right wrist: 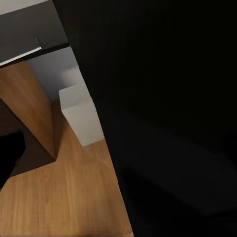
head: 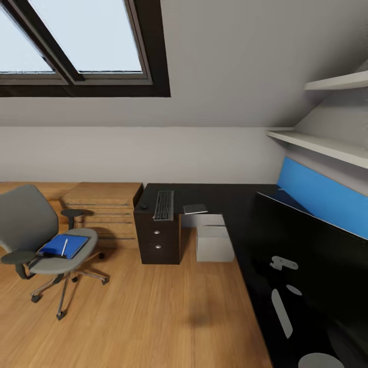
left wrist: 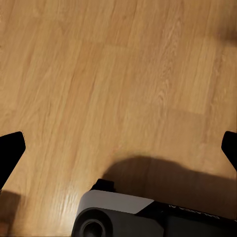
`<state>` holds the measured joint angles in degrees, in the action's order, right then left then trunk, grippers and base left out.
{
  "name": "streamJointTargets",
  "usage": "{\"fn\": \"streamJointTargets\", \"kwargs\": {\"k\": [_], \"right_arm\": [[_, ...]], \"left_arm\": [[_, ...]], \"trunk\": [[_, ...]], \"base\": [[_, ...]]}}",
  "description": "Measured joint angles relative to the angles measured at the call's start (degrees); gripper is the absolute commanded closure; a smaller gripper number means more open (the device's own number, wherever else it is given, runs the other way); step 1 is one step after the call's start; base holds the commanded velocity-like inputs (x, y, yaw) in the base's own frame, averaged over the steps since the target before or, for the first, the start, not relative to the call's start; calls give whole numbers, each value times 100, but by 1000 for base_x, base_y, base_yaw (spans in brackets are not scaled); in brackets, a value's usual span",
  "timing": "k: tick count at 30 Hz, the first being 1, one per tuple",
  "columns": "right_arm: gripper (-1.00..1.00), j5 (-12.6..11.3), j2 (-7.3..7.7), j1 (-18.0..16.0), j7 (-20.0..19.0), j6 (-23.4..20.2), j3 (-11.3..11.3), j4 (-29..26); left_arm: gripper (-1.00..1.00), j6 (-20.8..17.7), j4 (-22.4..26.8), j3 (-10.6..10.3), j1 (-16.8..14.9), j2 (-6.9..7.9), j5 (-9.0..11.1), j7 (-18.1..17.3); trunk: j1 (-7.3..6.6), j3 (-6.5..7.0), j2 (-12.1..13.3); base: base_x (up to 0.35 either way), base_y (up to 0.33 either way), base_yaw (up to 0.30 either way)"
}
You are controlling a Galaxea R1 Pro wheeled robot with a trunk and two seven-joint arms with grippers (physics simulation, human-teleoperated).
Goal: In the bedroom, organize the workspace by keeping the computer under the desk, ensuring the monitor is on the desk, placing the keyboard on the desk next to the monitor, placing the mouse on the desk next to the keyboard, moving the folder from the swivel chair onto the desk next to the mouse, stacking the notebook on top of the folder with the pen on top of the notebook, and positioning the swivel chair next to the desk.
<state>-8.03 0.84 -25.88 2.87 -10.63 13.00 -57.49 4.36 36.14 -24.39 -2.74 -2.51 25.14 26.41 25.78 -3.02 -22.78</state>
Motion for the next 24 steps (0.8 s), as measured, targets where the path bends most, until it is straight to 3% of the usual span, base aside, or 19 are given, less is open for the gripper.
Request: {"fn": "streamJointTargets", "kwargs": {"k": [18,24], "right_arm": [[-100,1,-2,2,-16,8,0,104],[-100,1,1,0,-17,15,0,123]], "left_arm": [[-100,0,0,0,0,9,0,0],[-100,0,-1,-1,0,14,5,-1]], "trunk": [[0,0,0],[-1,0,0]], "base": [[-334,-2,0],[-296,-149,0]]}}
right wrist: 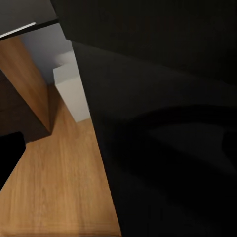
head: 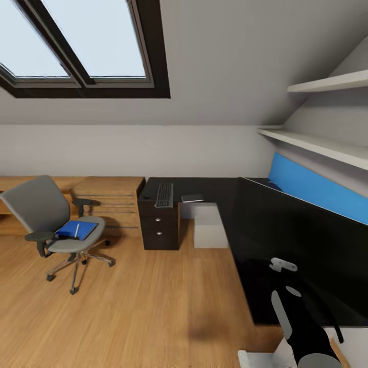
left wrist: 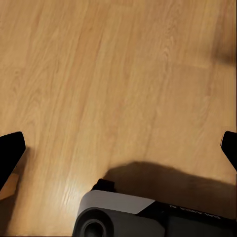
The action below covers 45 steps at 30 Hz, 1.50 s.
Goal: In the bedroom, organize the workspace by keeping the computer under the desk, ensuring the monitor is on the desk, placing the keyboard on the desk next to the monitor, placing the mouse on the desk next to the keyboard, moving the folder from the swivel chair onto the desk next to the mouse, stacking the notebook on top of the folder with the pen on top of the notebook, and positioning the swivel chair next to the desk.
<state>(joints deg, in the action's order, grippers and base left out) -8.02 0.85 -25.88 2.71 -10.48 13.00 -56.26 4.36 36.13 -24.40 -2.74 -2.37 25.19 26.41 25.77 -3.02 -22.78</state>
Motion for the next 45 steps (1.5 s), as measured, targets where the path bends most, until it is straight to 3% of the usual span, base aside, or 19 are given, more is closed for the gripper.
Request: {"fn": "streamJointTargets", "kwargs": {"k": [45], "right_arm": [[-100,-37,-8,7,3,303,-27,-1]], "left_arm": [[-100,-9,0,10,0,6,7,0]], "trunk": [[1,0,0]], "base": [[-273,-180,-5]]}}
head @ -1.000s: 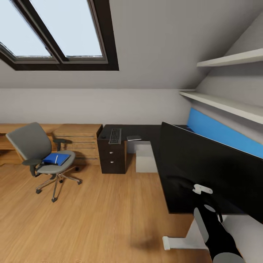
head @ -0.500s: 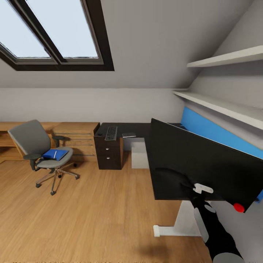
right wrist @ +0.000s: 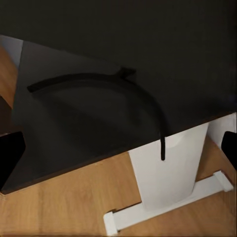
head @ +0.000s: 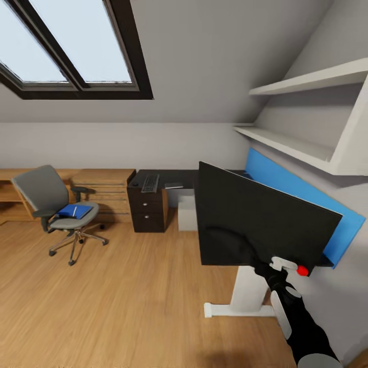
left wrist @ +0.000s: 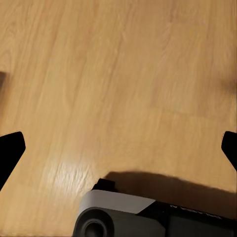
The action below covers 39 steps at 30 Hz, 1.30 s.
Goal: In the bedroom, organize the workspace by keeping the computer under the desk, ensuring the monitor is on the desk, placing the keyboard on the desk next to the monitor, placing the mouse on the desk next to the keyboard, moving the folder from the swivel chair onto the desk next to the mouse, stacking the notebook on top of the folder with the pen on top of the notebook, and positioning the swivel chair next to the desk.
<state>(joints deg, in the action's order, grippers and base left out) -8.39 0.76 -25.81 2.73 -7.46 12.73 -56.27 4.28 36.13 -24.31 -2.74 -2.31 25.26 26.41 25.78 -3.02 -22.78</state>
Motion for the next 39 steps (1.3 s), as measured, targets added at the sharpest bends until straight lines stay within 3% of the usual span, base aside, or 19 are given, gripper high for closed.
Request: {"fn": "streamJointTargets", "kwargs": {"k": [10,17,21,29,35,39], "right_arm": [[-100,-3,0,0,0,0,0,3],[-100,23,16,0,-1,28,17,-8],[-100,25,50,-1,33,306,45,-4],[-100,8,63,0,467,462,820,27],[-100,-3,77,0,742,529,1046,60],[-100,10,85,-3,1020,847,1198,84]], "left_arm": [[-100,1,0,0,0,4,-1,0],[-100,16,-1,0,0,15,-1,-1],[-100,17,-1,6,0,16,3,-1],[-100,17,0,9,0,15,6,0],[-100,17,0,9,0,15,6,0],[-100,17,0,9,0,15,8,0]], "trunk": [[0,0,0],[-3,0,-1],[-3,0,-1],[-3,-1,-1],[-3,0,-1],[-8,-1,-5]], "base": [[-331,-12,-98],[-91,-290,-1],[-3,-325,0],[0,-81,0],[0,-6,0],[164,-30,0]]}}
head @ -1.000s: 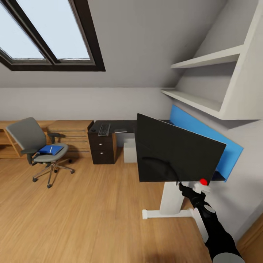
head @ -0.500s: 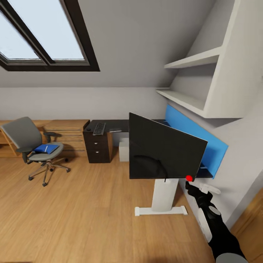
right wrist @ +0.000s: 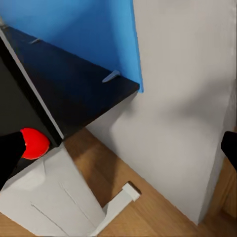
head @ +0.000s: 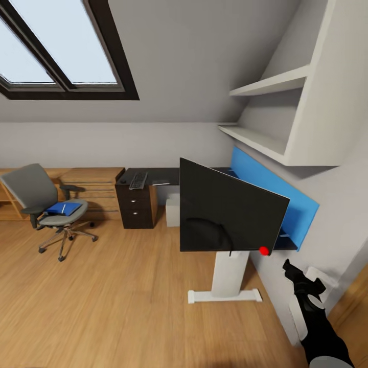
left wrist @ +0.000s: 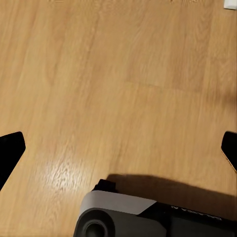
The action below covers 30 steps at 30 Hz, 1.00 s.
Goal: In the bedroom, organize the workspace by keeping the computer under the desk, ensuring the monitor is on the desk, placing the keyboard on the desk next to the monitor, placing the mouse on the desk next to the keyboard, moving the folder from the swivel chair onto the desk next to the mouse, stacking the notebook on top of the folder with the pen on top of the notebook, and positioning the swivel chair next to the desk.
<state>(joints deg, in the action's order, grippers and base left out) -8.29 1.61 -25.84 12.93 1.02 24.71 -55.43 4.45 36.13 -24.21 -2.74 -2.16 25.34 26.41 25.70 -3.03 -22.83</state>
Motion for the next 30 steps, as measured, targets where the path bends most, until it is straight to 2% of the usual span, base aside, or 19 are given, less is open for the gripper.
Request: {"fn": "streamJointTargets", "kwargs": {"k": [4,11,20,25,26,30], "right_arm": [[-100,-3,103,-7,21,20,39,139],[-100,-18,417,-44,25,42,66,747],[-100,-74,527,-160,18,143,69,1170],[-100,-89,705,-429,4,476,68,1889],[-100,-91,783,-590,-8,593,67,2256],[-100,-92,897,-858,-53,766,63,2783]], "left_arm": [[-100,0,0,-1,0,0,5,0],[-100,2,0,0,0,-9,-1,0],[-100,4,0,0,0,-9,-3,0],[-100,1,-6,0,0,-9,-2,0],[-100,1,-7,0,0,-9,-2,0],[-100,0,-8,0,0,-15,-2,0]], "trunk": [[2,0,4],[4,0,4],[2,0,4],[3,0,4],[4,1,5],[4,1,4]], "base": [[297,-114,0],[105,-61,0],[130,-5,0],[210,0,0],[73,0,0],[36,0,0]]}}
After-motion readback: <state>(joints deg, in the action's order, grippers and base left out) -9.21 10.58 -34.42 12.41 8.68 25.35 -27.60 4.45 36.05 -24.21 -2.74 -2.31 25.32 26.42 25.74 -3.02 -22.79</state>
